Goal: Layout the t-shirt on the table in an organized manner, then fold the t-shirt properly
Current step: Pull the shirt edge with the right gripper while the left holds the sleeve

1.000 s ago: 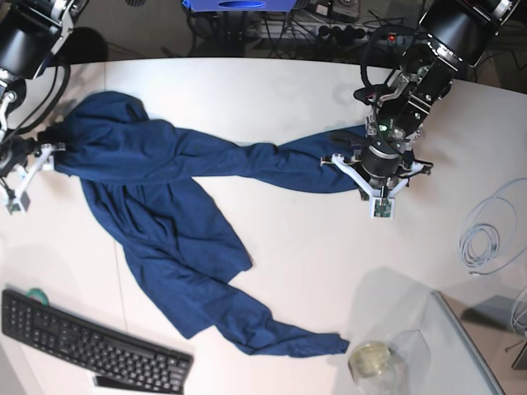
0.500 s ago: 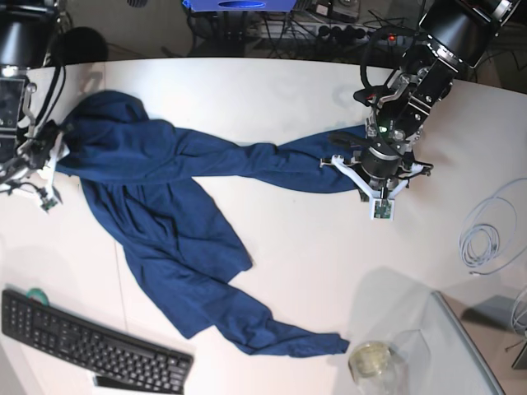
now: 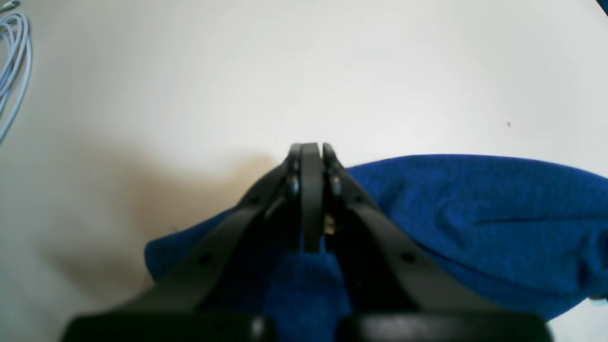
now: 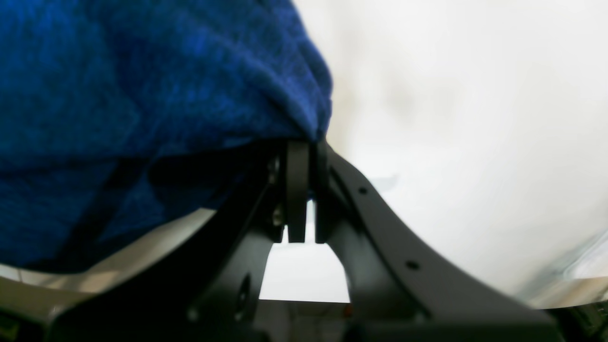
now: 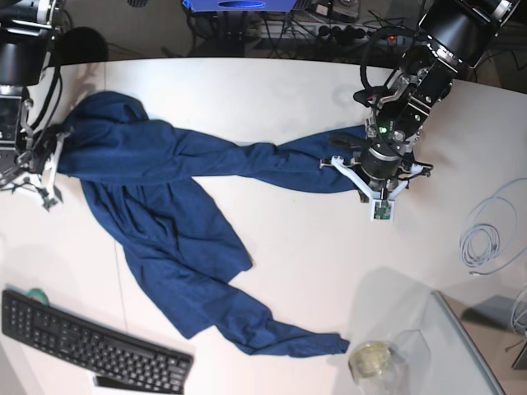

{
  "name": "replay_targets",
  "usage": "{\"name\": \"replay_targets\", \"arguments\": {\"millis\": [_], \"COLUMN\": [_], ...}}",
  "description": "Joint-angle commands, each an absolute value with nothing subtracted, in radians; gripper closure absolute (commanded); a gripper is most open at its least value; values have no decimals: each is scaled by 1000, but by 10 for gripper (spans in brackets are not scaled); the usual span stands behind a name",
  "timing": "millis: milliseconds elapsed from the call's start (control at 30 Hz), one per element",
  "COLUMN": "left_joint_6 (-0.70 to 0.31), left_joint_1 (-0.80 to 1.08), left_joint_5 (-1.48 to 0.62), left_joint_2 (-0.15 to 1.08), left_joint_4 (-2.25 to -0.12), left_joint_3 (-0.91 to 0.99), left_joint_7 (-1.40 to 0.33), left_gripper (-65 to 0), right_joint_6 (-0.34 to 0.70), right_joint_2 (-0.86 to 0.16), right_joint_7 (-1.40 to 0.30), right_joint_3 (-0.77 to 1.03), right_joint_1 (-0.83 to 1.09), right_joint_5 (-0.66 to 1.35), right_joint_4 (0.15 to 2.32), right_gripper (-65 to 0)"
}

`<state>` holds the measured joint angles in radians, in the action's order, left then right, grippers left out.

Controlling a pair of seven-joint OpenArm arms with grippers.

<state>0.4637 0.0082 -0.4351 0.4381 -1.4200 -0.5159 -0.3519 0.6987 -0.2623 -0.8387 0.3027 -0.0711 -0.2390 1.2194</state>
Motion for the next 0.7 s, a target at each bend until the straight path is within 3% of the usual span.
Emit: {"name": "replay_targets", "arguments": {"millis": [0, 200, 367, 667], "left_joint_6": [469, 469, 467, 466], "left_joint_1": [-7, -7, -7, -1], "left_joint_5": [-426, -426, -426, -424], "left_joint_2": [449, 449, 450, 441], "left_joint_4": [-1432, -1435, -1440, -1440], "left_joint_3": [-490, -392, -341, -352], "left_joint_7": [-331, -331, -332, -332], "left_gripper": [0, 0, 0, 0], "right_joint_6": [698, 698, 698, 698], "right_joint_2": [-282, -271, -176, -91], "right_joint_7": [-851, -1124, -1308, -1369], "right_joint_3": [306, 306, 242, -31], "right_joint_1": [-97, -73, 53, 277], "right_joint_5": [-240, -240, -237, -236], "right_joint_4": [1283, 1632, 1871, 1983], "right_gripper": [-14, 0, 0, 0]}}
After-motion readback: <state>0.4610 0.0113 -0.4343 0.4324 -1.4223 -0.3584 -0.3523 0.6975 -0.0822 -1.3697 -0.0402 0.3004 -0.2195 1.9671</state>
